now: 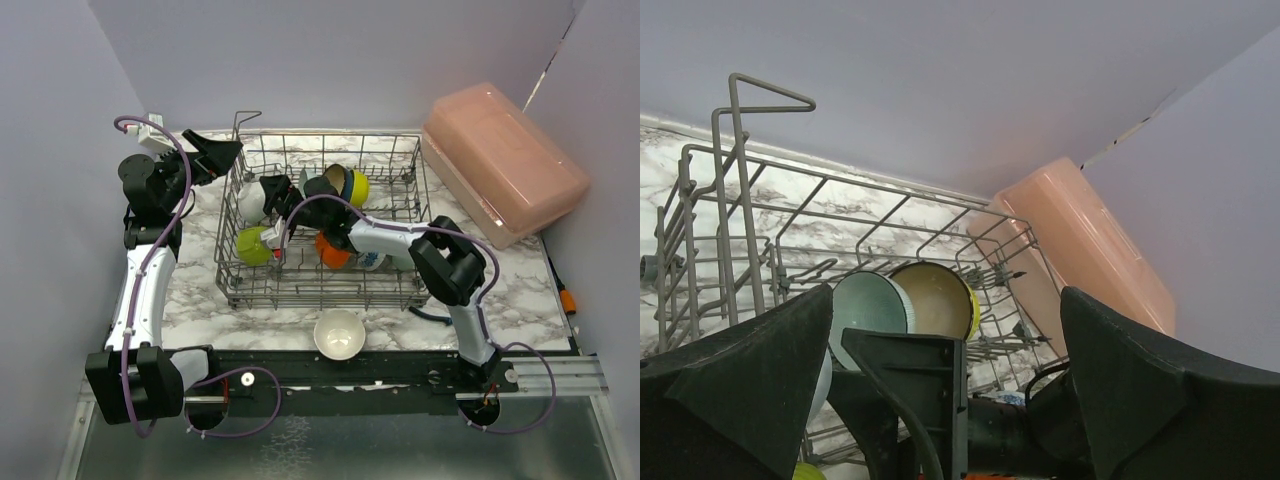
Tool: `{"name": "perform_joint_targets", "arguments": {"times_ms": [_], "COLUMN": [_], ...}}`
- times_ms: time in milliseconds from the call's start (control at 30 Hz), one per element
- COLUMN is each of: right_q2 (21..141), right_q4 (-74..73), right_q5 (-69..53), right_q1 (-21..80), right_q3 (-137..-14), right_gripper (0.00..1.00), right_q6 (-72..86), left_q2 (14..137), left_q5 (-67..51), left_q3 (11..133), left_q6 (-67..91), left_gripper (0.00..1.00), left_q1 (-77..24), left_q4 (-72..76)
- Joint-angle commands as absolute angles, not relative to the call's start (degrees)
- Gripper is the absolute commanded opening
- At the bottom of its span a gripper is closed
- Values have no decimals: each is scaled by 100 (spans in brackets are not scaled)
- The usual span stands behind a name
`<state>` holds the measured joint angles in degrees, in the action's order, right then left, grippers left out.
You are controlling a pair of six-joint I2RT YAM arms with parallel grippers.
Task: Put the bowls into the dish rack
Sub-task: Turn the bowl upside down on the dish rack, then pick up the bowl from the center of the board.
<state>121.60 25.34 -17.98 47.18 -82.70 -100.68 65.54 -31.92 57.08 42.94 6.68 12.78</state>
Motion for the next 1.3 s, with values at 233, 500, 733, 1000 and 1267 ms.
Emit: {"name": "perform_joint_targets", "arguments": {"times_ms": [233,500,733,1000,1267], "right_q2": [11137,10714,10302,9690,8896], "right_q4": [1842,1807,2477,2068,276], "right_q5": [-1481,-1376,-897,628,1158], "right_q1": [4690,4685,4686,4685,4098], "right_q3": [-7934,-7816,-7737,-8076,-8405], "right_gripper": [99,100,100,100,100], "right_q6": [-10055,-9798,-8134,-5314,-2719], "left_q2": [6482,6513,6593,6895,6715], "left_q5": [-3207,-3239,-3362,-3410,-3466], "left_q3": [5951,6042,6209,6952,7030], "left_q6": [4243,4143,4079,3121,2589], "left_gripper": [95,95,95,95,95], "left_q1": [672,677,581,-699,-2279], "left_q4": [1370,1287,1265,653,571]}}
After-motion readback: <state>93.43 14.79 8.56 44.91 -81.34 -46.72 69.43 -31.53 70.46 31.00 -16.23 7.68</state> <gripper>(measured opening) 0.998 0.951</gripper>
